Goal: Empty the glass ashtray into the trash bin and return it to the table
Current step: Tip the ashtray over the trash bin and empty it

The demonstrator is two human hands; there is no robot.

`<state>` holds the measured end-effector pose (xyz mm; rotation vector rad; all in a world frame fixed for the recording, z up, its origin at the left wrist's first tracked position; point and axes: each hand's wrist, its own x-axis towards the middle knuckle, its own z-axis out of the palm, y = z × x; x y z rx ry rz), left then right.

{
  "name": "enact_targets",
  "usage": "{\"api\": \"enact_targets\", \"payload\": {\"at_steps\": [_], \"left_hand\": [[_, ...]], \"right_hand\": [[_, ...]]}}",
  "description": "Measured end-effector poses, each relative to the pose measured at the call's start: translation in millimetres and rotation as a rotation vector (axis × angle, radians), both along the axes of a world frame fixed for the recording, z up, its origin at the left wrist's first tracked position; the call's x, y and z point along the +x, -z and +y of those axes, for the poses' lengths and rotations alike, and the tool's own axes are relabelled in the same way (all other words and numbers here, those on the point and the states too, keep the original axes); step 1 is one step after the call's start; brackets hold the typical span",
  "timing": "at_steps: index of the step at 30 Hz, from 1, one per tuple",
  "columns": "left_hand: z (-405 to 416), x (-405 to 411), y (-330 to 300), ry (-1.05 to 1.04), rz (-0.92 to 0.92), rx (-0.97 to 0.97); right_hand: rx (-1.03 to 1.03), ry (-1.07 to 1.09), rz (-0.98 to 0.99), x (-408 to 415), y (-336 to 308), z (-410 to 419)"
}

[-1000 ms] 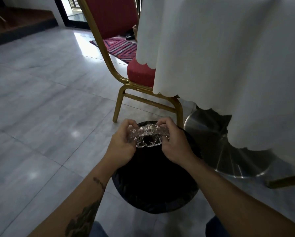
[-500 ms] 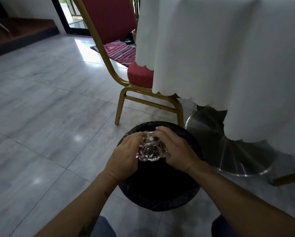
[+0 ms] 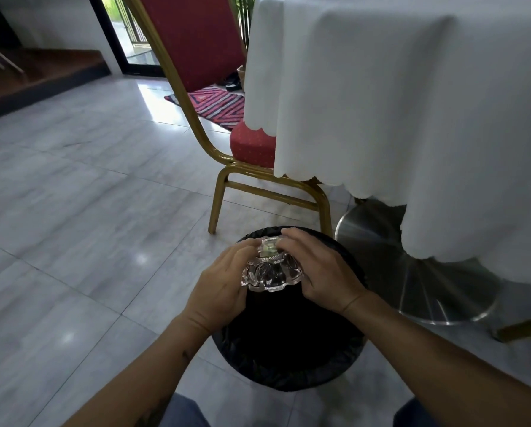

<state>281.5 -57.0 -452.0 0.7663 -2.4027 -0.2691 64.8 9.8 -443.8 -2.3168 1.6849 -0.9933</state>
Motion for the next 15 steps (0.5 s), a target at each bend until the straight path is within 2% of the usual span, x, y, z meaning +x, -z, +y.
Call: {"api": "enact_targets", "payload": {"at_steps": [7, 15], "left_hand": [[-10, -2, -2, 0.042, -0.022, -0.155], [-13, 10, 0, 0.080, -0.061, -0.235]], "right_hand": [[-0.113, -0.039, 0.103, -8, 10, 1], [-0.173, -0.153, 0.220, -15, 11, -2]]}}
